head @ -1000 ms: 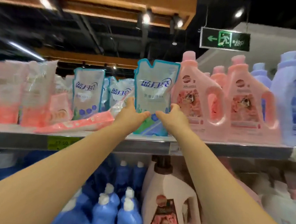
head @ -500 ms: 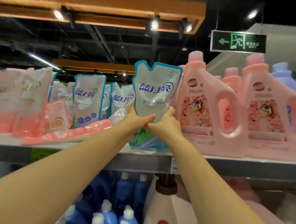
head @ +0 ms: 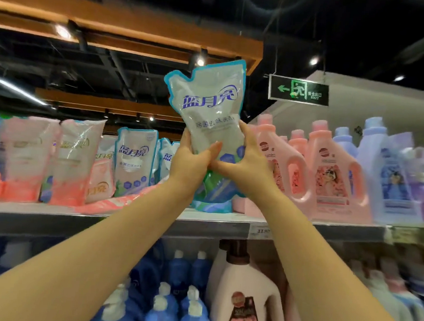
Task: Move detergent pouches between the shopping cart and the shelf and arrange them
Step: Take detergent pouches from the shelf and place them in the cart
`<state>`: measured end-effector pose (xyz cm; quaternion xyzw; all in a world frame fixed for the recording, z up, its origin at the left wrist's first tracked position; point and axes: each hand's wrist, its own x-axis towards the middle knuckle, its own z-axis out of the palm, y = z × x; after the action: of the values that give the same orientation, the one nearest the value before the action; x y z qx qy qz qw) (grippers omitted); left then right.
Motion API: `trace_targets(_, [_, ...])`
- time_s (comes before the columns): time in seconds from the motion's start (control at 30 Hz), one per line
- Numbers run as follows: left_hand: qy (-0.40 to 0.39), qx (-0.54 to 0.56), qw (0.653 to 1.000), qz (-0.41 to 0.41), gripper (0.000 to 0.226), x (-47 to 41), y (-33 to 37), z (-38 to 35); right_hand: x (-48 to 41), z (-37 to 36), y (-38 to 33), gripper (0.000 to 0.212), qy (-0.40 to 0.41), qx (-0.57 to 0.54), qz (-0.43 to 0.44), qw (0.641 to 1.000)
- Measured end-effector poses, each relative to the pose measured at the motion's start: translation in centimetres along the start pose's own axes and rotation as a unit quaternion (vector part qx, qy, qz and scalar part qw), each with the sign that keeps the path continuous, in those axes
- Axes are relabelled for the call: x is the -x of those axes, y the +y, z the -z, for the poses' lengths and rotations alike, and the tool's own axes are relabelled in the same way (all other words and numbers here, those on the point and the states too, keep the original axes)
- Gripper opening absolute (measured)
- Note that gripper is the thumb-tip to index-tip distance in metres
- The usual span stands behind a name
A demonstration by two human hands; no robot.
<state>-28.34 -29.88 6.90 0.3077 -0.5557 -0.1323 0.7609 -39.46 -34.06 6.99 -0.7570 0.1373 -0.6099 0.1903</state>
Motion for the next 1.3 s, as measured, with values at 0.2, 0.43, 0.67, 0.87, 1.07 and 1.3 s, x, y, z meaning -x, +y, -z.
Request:
trace_targets(0.2, [-0.093, 0.013, 0.995, -0.025, 0.066, 6.1, 4.5, 2.0, 7.7, -0.6, -5.5, 0.092, 0.072, -0.004, -0.018, 0.997])
trace_targets(0.43, [-0.193, 0.019, 0.981, 0.006, 0.075, 14.4, 8.7, 0.0, 17.3, 2.5, -11.2, 0.099, 0.179, 0.011, -0.078, 0.981])
trace_targets(0.67, [-0.268, 0.103, 0.954, 0.084, 0.082, 27.0, 11.2, -8.5, 29.6, 12.6, -16.8, 0.095, 0.245, 0.088, -0.149, 0.954])
trace_targets(0.87, [-0.347, 0.135, 0.910, 0.180, 0.080, 42.5, 11.3, -17.7, 44.5, 22.5, -19.6, 0.089, 0.308, 0.157, -0.258, 0.902])
trace_targets(1.07, [-0.416, 0.132, 0.849, 0.298, 0.076, 59.3, 10.8, -26.2, 59.7, 32.0, -23.1, 0.104, 0.339, 0.243, -0.419, 0.807])
trace_targets(1.3, [-0.515, 0.100, 0.746, 0.410, 0.081, 73.6, 7.6, -31.3, 73.7, 36.1, -23.3, 0.082, 0.412, 0.219, -0.528, 0.709])
